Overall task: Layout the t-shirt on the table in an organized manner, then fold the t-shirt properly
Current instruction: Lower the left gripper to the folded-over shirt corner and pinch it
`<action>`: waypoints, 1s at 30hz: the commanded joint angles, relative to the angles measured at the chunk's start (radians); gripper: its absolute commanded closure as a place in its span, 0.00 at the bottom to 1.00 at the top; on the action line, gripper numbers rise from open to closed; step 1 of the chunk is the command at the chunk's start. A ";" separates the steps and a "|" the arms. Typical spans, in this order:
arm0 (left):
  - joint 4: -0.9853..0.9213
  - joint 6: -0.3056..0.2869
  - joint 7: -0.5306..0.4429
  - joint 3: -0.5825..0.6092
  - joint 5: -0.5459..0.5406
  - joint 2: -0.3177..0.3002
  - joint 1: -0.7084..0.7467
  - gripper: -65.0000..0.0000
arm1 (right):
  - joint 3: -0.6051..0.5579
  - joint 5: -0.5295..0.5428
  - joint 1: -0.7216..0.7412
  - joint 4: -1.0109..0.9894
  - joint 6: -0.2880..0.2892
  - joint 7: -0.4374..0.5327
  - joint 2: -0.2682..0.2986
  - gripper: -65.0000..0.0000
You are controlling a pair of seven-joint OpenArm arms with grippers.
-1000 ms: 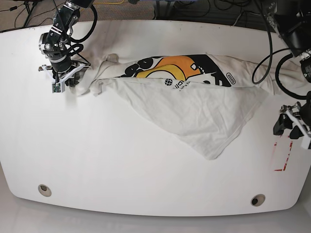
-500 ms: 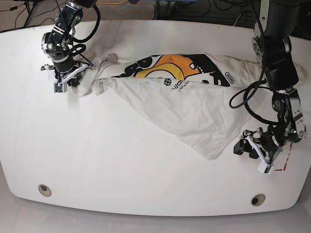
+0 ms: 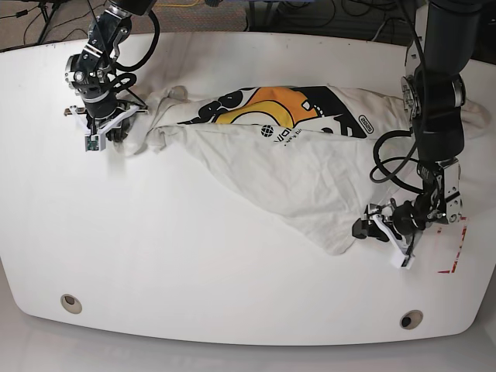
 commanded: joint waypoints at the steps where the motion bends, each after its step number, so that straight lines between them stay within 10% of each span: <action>1: -0.022 -0.006 -0.047 0.005 -0.018 -0.011 -0.036 0.39 | 0.001 0.012 0.012 0.018 -0.001 0.023 0.009 1.00; 21: -0.085 -0.006 -0.058 0.059 -0.016 0.076 -0.036 0.40 | 0.001 0.012 0.023 0.018 -0.001 0.023 0.008 1.00; 30: -0.085 -0.006 -0.064 0.059 -0.018 0.081 -0.036 0.84 | 0.001 0.012 0.023 0.018 -0.001 0.023 0.008 1.00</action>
